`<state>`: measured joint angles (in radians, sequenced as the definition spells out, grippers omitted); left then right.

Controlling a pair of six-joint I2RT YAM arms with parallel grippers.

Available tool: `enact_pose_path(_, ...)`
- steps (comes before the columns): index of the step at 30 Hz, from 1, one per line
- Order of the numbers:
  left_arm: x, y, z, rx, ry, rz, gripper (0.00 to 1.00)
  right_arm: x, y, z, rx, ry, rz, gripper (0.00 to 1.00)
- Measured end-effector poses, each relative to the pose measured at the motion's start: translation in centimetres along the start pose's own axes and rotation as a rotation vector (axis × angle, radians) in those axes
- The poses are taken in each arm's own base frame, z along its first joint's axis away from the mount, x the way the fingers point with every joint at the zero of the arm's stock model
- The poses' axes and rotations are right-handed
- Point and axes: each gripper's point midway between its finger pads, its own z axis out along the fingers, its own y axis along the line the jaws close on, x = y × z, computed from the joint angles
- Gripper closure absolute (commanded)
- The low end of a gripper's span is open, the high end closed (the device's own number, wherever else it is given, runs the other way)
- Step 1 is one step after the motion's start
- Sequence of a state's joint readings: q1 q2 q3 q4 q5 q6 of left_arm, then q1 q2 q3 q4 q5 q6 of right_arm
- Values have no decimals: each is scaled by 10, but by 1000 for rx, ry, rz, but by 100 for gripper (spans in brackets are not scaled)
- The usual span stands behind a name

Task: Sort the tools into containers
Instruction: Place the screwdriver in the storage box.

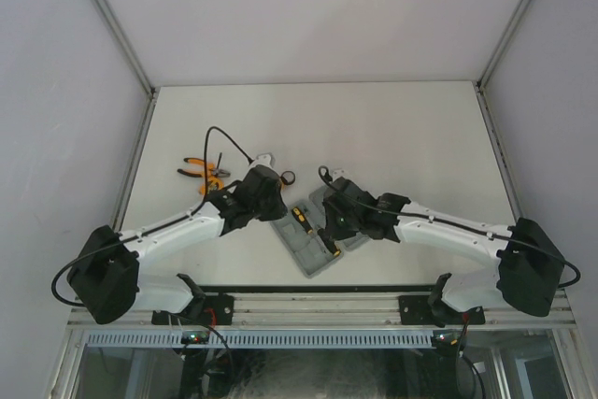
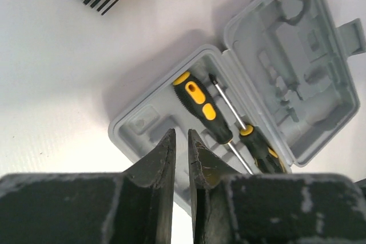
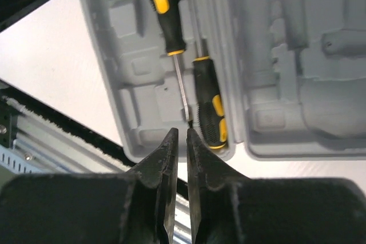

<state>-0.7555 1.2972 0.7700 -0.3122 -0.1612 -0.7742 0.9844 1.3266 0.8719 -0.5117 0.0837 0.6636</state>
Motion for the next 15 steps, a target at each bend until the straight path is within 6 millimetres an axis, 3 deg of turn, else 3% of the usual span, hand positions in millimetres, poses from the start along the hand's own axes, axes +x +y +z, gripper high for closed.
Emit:
enact_pose_path(6, 8, 15, 3, -32, 15, -9, 82, -4, -21, 11, 45, 28, 19, 89)
enact_pose_path(15, 8, 30, 2, -55, 9, -32, 82, 21, -31, 37, 86, 152, -2, 88)
